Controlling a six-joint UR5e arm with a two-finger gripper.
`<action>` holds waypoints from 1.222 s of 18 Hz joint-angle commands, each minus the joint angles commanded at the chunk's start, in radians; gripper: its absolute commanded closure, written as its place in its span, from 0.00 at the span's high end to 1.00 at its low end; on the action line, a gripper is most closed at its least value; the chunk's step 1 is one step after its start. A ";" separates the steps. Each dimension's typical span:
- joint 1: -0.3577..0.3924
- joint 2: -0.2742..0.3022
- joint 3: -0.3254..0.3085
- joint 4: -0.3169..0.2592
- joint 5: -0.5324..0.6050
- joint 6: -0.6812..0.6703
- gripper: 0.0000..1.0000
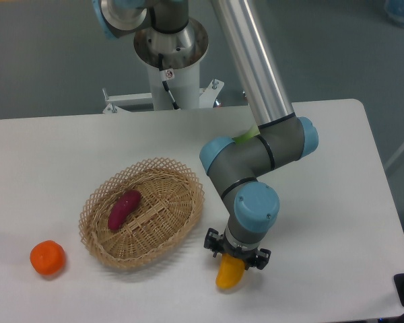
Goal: Pick up the mango from the table
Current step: 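Lower the gripper onto the mango and close the fingers around it, then lift the grasped mango up off the table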
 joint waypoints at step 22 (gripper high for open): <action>0.064 0.127 -0.003 -0.023 0.067 0.182 0.53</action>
